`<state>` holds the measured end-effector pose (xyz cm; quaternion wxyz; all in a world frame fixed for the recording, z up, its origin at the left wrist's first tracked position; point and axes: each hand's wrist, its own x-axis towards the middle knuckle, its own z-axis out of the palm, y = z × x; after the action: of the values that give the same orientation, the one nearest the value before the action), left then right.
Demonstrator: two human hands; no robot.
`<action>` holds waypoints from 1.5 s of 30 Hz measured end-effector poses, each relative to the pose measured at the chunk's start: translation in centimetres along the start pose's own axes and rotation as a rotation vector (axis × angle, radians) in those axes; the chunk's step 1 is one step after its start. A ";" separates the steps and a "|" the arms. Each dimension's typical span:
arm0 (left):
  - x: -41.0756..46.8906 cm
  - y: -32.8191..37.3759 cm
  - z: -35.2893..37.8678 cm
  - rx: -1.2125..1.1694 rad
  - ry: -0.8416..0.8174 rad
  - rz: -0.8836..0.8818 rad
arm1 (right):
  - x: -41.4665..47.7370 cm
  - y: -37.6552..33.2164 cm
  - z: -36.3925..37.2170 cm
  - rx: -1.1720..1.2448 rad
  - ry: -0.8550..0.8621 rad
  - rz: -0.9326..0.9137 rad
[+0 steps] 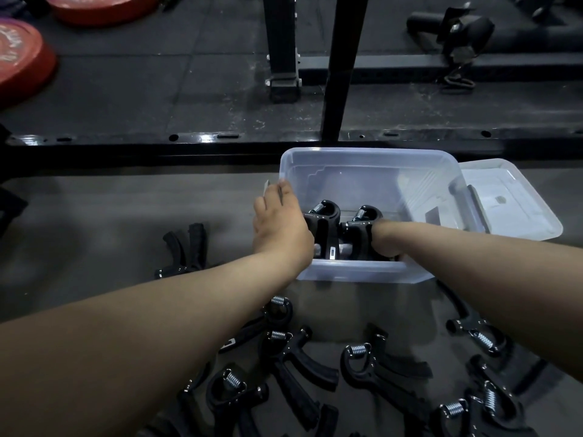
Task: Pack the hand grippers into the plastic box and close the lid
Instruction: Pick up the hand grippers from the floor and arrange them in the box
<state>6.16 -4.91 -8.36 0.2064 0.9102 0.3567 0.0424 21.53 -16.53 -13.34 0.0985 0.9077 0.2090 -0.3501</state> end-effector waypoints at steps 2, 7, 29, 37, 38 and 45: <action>0.0 0.0 0.0 -0.002 0.000 -0.002 | -0.3 0.0 -0.4 -0.100 0.093 -0.023; 0.0 0.0 0.0 -0.009 -0.006 -0.005 | -0.3 0.4 -0.3 -0.026 0.015 -0.026; 0.1 0.1 -0.1 -0.001 -0.025 -0.013 | 0.2 -6.4 1.2 -0.033 -0.033 -0.320; 0.1 0.0 0.0 0.003 -0.008 -0.012 | 0.0 -6.5 1.1 -0.025 -0.091 -0.293; 0.1 0.0 0.1 0.004 -0.008 -0.012 | -0.1 -6.4 1.2 -0.031 -0.078 -0.290; 0.1 0.1 0.0 0.010 -0.019 -0.014 | -1.2 -5.3 -1.1 0.260 -0.019 -0.225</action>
<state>6.29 -4.87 -8.30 0.2056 0.9090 0.3612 0.0306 18.96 -11.82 -11.88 -0.0577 0.8804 0.2612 -0.3917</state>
